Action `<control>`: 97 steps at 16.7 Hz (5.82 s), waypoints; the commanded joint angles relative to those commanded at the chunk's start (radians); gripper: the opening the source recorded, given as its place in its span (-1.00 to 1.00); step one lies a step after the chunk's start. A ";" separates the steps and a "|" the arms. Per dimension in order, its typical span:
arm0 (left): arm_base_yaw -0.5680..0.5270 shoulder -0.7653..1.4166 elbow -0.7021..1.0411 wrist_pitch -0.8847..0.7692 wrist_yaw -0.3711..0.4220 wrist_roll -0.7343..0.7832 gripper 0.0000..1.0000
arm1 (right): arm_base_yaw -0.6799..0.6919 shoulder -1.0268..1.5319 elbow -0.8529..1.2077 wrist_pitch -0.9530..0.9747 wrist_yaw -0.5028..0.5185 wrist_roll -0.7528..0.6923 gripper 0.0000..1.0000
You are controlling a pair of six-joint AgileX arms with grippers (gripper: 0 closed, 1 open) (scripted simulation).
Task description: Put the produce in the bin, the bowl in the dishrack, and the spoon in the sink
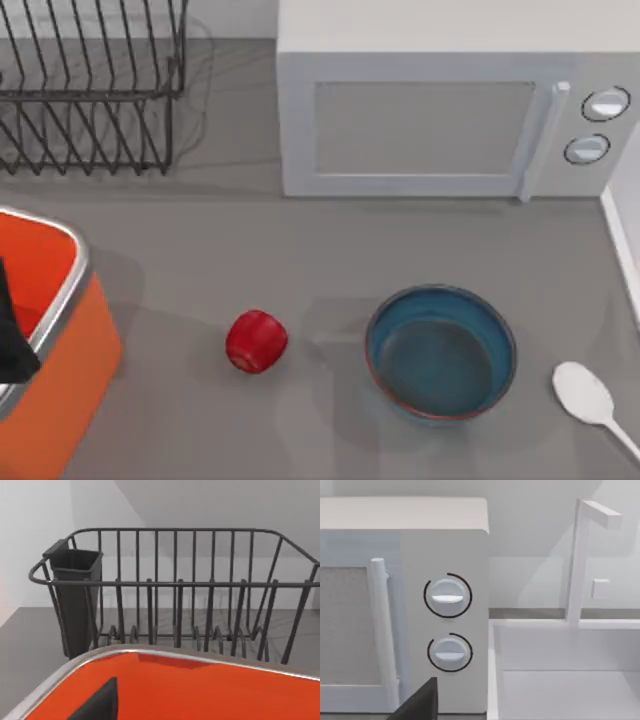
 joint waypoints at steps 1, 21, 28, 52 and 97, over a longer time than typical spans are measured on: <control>0.000 0.000 0.000 0.000 0.000 0.000 1.00 | 0.000 0.000 0.000 0.000 0.000 0.000 1.00; -0.432 1.426 1.067 -0.787 0.038 -0.027 1.00 | 0.000 0.000 0.000 0.000 0.000 0.000 1.00; -0.571 1.884 1.377 -1.035 0.073 -0.037 1.00 | 0.000 0.000 0.000 0.000 0.000 0.000 1.00; -0.609 2.042 1.273 -0.822 0.081 -0.050 0.40 | 0.000 0.000 0.000 0.000 0.000 0.000 1.00; -0.506 1.849 1.430 -1.522 -0.492 -0.500 -1.00 | 0.000 0.000 0.000 0.000 0.000 0.000 1.00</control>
